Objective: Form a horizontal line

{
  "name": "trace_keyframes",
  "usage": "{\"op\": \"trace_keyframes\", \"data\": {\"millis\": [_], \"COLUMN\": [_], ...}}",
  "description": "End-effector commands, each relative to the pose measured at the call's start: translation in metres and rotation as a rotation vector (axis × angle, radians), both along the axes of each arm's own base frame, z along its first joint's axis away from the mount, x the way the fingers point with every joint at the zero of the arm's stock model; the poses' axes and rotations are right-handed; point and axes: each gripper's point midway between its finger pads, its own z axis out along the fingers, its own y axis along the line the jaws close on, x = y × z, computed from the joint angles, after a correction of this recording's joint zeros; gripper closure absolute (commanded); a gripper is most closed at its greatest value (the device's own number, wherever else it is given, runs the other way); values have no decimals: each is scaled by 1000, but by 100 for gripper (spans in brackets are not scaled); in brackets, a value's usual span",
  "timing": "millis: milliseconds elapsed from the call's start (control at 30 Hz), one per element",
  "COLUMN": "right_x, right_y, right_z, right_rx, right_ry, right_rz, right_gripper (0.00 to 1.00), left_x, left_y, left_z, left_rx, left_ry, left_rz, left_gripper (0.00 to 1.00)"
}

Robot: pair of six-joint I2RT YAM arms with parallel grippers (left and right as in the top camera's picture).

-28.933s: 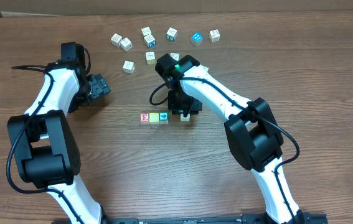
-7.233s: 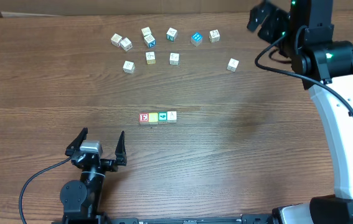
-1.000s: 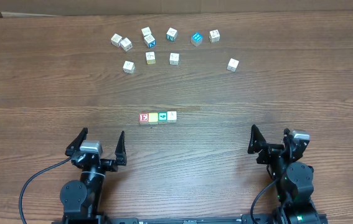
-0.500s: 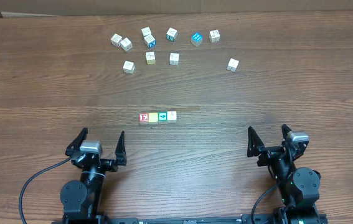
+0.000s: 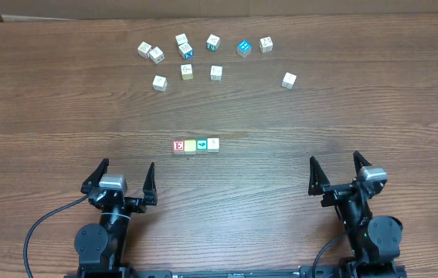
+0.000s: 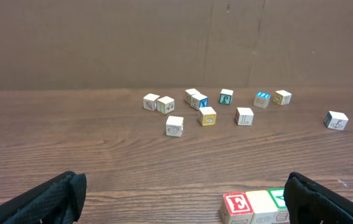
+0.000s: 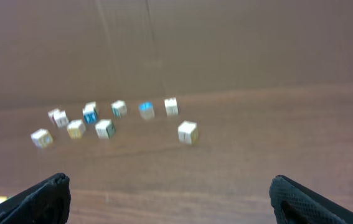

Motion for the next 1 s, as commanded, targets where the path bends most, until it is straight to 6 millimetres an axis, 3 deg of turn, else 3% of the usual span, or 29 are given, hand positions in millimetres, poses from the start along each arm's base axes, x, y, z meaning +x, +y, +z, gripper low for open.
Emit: {"op": "trace_keyframes", "data": {"millis": [0,200,367,967], "right_x": [0,0,-2,-2], "right_y": [-4,-4,6,4], "right_z": [3,3,4,4], "right_rx": [-9,-18,-186,-185], "right_ry": [-25,-27,-63,-62], "right_rz": [-23,-21,42,31], "right_gripper": [0,0,0,0], "left_x": [0,0,0,0], "left_y": [1,1,1,1], "left_z": [0,0,0,0], "left_rx": [27,27,27,27], "left_ry": [-8,-8,-8,-8], "left_rz": [4,4,4,4], "left_gripper": [0,0,0,1]}}
